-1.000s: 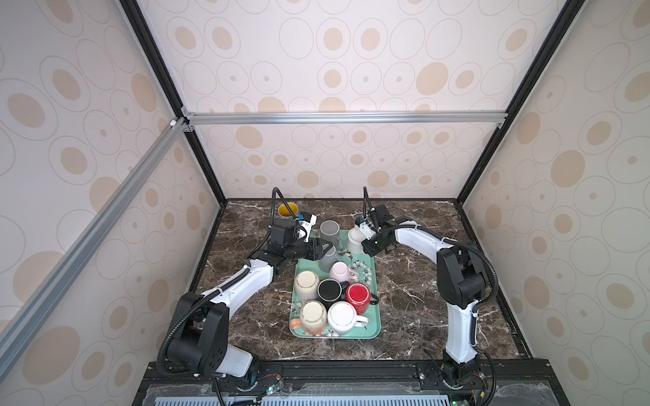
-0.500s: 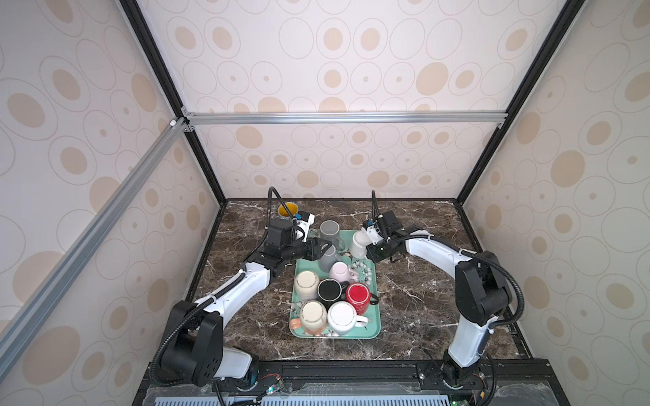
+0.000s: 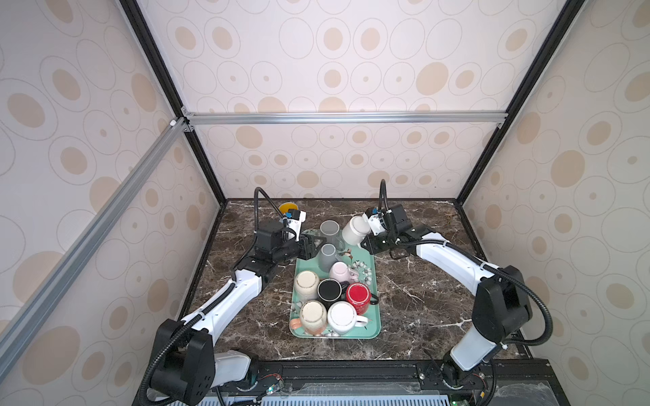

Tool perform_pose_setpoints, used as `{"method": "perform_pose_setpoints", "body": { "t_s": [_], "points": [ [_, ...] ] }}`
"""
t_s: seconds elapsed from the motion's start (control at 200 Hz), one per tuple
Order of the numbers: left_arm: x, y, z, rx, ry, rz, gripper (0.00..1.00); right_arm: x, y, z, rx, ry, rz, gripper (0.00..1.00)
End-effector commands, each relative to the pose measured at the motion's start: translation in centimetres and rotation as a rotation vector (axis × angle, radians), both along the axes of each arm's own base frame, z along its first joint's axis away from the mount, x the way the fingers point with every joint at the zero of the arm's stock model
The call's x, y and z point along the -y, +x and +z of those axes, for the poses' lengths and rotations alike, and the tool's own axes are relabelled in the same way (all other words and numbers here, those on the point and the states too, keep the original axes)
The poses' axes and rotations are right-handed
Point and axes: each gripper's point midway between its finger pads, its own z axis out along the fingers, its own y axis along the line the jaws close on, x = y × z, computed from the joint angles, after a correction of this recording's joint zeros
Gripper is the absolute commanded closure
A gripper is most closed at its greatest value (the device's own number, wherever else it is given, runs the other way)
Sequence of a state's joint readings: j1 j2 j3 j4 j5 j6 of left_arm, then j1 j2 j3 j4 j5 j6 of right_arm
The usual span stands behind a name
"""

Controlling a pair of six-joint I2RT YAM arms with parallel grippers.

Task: Turn the mug right side up
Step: Pick up the mug from the tray.

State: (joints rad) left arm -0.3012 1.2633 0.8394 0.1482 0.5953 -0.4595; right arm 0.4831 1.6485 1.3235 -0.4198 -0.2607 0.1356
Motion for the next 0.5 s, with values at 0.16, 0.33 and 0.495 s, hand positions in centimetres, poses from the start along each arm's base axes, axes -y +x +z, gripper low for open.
{"method": "perform_pose_setpoints", "body": {
  "t_s": [0.16,0.33,0.495],
  "points": [
    [-1.5,-0.5,4.7,0.113,-0.202,-0.013,0.39,-3.5,-2.7,9.2,0.143,0.231,0.084,0.99],
    [-1.0,-1.6,6.3,0.145,-0.318,-0.082,0.38,-4.9,-4.2,11.8,0.137,0.381,0.122,0.99],
    [-1.0,-2.2,6.5,0.187,-0.346,-0.105,0.35,-5.8,-5.1,13.7,0.112,0.495,0.146,0.99]
  ]
}}
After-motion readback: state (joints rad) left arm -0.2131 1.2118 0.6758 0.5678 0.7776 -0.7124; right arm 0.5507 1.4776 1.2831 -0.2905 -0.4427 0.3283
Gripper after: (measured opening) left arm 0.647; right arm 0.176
